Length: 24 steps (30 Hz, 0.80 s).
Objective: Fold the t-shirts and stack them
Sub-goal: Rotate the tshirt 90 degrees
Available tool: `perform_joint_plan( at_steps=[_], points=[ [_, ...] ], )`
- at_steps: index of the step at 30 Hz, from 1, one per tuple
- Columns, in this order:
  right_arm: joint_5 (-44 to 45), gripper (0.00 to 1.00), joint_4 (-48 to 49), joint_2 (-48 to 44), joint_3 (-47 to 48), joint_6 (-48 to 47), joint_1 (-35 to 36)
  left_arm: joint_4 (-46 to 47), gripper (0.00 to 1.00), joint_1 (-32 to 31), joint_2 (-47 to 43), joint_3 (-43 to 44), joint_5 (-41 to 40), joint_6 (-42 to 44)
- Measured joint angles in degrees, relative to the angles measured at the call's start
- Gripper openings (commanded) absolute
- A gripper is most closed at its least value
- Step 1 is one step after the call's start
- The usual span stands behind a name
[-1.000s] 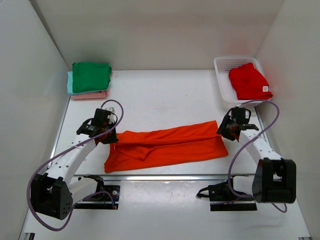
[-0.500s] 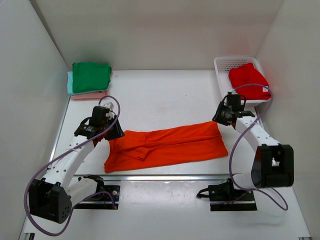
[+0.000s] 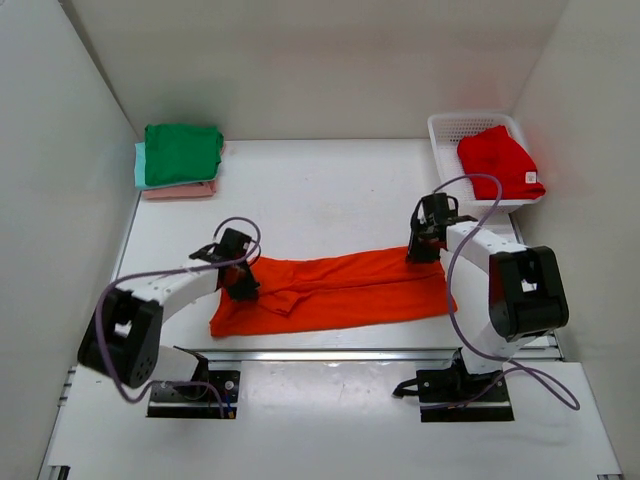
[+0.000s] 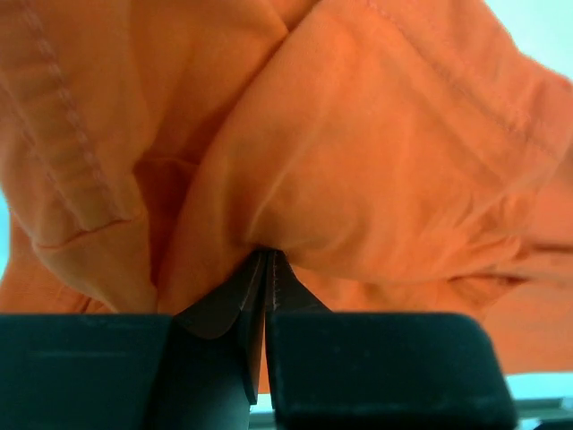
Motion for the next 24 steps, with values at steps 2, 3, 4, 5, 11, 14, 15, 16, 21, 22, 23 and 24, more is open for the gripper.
perform_joint_plan(
  at_steps=[2,3,4,5,11,14,15,16,21,22,23,24],
  points=[
    [0.98,0.21,-1.27,-0.39,-1.81,0.9,0.42,0.5,0.12,-0.28,5.25,4.0,-0.35,-0.26],
    [1.64,0.21,-2.54,-0.66,-2.86,1.75,0.68,1.2,0.13,-0.28,8.37,6.4,-0.37,-0.44],
    [2.16,0.21,-3.15,-1.25,-3.17,2.47,0.92,1.68,0.13,-0.26,11.34,8.94,-0.11,-0.55],
    [2.95,0.19,-4.31,-1.7,-3.26,3.34,1.2,2.19,0.13,-0.26,14.01,11.47,0.07,-0.61],
    [5.77,0.14,-8.94,-3.52,-5.07,10.82,5.7,2.93,0.14,-0.15,36.28,37.48,-0.26,1.49],
    [5.92,0.13,-9.2,-5.79,-7.39,16.35,10.8,0.04,0.12,0.0,48.17,54.95,-0.09,4.61],
    [5.73,0.12,-9.33,-6.49,-8.07,18.62,13.16,-1.66,0.12,0.13,52.22,61.37,0.13,5.62],
    [5.66,0.12,-9.29,-7.19,-8.76,21.29,15.72,-4.24,0.12,0.28,56.59,68.91,0.59,6.73],
    [3.43,0.07,-5.97,-10.67,-13.14,34.29,27.26,-13.4,0.11,1.75,74.1,99.56,2.71,10.4],
    [3.32,0.08,-5.18,-10.73,-13.44,36.54,29.4,-15.58,0.12,2.03,76.43,104.19,3.04,10.71],
    [3.3,0.09,-4.22,-10.51,-13.51,38.49,31.5,-17.18,0.1,2.25,78.53,108.06,3.3,10.88],
    [2.91,0.09,-2.8,-9.9,-13.53,40.37,33.35,-18.21,0.11,2.54,80.06,110.79,3.8,10.91]
  ],
)
